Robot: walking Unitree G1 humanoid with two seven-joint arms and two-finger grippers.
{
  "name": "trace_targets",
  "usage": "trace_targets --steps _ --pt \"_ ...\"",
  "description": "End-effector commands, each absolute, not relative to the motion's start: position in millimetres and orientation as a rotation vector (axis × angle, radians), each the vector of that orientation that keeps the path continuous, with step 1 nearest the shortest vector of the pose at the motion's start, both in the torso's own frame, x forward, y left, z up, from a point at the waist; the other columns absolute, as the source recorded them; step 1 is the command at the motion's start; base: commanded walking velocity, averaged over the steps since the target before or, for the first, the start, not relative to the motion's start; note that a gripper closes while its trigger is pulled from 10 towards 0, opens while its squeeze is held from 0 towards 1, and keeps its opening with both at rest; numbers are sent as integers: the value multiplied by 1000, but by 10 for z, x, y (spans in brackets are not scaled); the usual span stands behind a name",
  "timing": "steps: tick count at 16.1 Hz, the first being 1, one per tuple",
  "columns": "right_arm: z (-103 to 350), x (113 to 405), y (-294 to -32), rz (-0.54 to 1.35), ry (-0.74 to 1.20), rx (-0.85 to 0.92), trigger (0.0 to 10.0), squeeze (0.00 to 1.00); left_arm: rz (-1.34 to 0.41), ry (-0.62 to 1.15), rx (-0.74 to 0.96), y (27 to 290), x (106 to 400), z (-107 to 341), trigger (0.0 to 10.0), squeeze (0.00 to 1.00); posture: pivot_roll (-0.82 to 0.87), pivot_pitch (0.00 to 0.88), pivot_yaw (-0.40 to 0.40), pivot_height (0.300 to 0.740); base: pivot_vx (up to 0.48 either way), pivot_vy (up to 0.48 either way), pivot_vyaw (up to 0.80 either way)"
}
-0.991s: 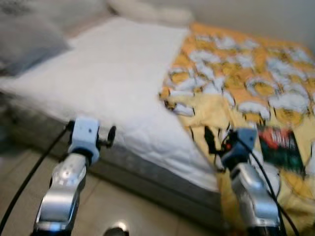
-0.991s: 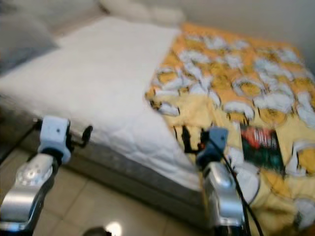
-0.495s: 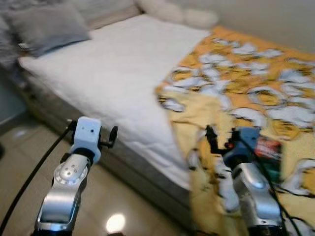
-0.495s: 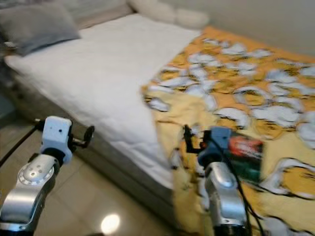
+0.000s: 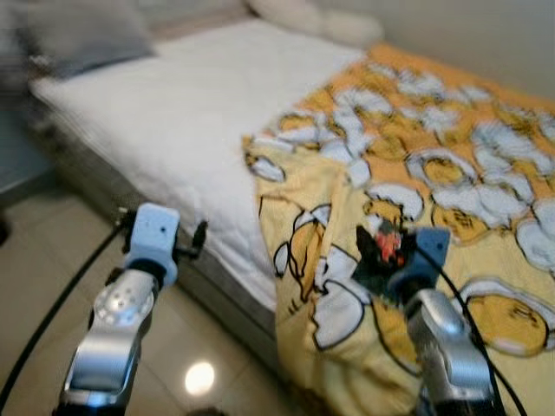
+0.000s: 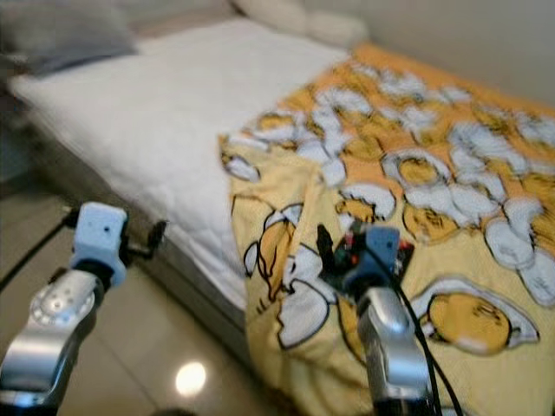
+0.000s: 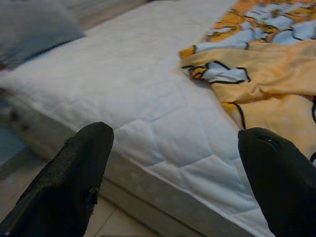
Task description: Clean up the room
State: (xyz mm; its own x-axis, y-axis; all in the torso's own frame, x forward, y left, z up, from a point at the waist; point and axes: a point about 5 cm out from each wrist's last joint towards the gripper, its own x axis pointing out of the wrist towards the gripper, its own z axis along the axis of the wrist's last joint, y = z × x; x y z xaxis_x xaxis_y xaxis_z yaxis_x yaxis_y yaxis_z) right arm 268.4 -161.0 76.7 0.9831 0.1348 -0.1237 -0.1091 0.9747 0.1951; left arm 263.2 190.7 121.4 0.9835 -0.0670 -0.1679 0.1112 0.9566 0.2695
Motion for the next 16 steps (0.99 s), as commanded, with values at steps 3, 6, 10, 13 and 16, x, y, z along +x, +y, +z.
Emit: trace_targets --steps 3,6,10,13,16 --pt "716 2642 -1504 201 185 223 10000 1000 -125 166 282 1897 2602 1187 10000 1000 8 0 -53 740 0 -320 533" --pt "696 2585 -1468 246 214 259 10000 1000 -221 184 289 1825 2531 1154 10000 1000 11 0 -59 740 0 0 0" --pt "714 2568 -1479 249 213 284 10000 1000 -256 192 299 1815 2490 1147 10000 1000 1 0 -51 740 0 0 0" --pt "617 2639 -1629 134 310 328 10000 1000 -338 213 321 1827 2466 1132 10000 1000 5 0 -60 740 0 0 0" --pt "444 2880 -1862 -51 465 411 10000 0 -650 242 387 1640 2541 1126 10000 1000 7 0 -69 740 0 0 0"
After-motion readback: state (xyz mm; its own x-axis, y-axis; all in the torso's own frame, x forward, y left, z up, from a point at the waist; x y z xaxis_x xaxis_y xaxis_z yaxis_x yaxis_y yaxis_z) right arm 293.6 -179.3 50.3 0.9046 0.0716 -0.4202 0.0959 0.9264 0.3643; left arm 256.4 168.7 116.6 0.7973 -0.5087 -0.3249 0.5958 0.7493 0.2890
